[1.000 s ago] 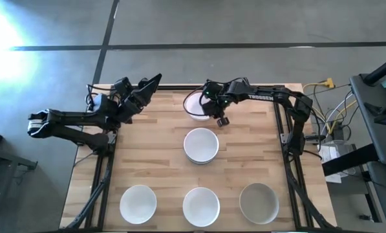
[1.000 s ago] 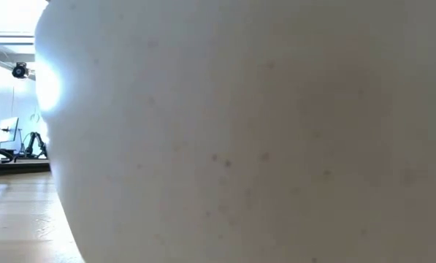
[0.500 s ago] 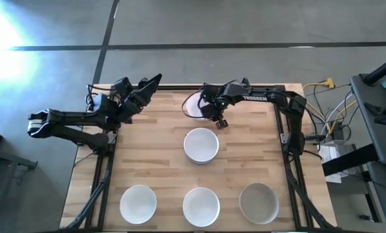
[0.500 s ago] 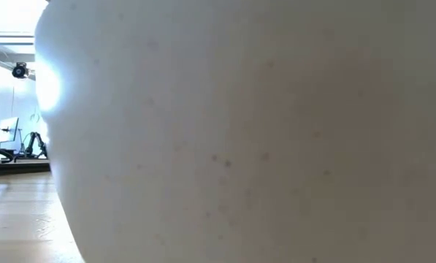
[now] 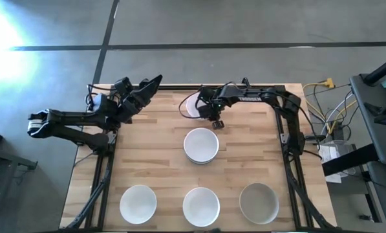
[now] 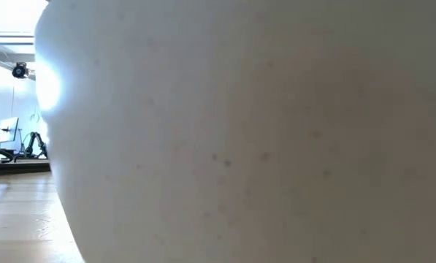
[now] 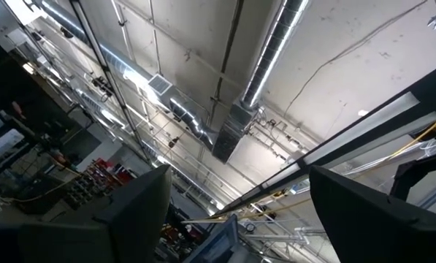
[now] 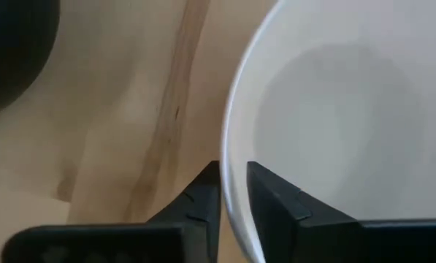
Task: Nest bowls inside each other
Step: Stack the white bowl on top of the white bowl
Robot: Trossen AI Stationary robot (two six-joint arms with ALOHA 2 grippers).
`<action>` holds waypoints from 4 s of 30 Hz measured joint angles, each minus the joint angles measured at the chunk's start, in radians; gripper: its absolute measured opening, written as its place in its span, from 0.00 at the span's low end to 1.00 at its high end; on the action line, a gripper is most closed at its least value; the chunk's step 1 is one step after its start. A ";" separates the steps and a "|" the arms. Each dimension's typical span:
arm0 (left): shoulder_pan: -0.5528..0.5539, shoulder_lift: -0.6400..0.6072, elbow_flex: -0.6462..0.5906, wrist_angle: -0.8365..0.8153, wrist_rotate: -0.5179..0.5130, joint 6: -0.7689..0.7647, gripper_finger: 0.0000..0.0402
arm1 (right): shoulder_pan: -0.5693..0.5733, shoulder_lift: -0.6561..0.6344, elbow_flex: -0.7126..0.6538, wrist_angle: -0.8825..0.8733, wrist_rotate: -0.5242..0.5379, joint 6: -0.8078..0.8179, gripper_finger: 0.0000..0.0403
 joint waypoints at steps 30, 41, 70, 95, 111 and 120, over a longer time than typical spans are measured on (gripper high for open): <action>0.004 -0.096 0.000 -0.028 -0.023 0.213 0.76 | 0.124 -0.613 0.054 -0.076 -0.126 0.675 0.02; 0.002 -0.307 0.182 -1.085 0.127 0.220 0.76 | 0.278 -0.728 -0.019 0.128 -0.140 0.830 0.02; 0.003 -0.275 0.384 -1.573 0.105 0.419 0.76 | 0.595 -0.257 0.247 -0.237 0.103 0.716 0.02; 0.000 -0.278 0.383 -1.571 0.249 0.289 0.76 | 0.646 -0.075 0.284 -0.321 0.192 0.724 0.02; -0.006 -0.275 0.381 -1.572 0.267 0.288 0.76 | 0.646 -0.066 0.285 -0.348 0.170 0.802 0.15; -0.006 -0.278 0.370 -1.574 0.273 0.287 0.76 | 0.646 -0.134 0.318 -0.345 0.171 0.827 0.25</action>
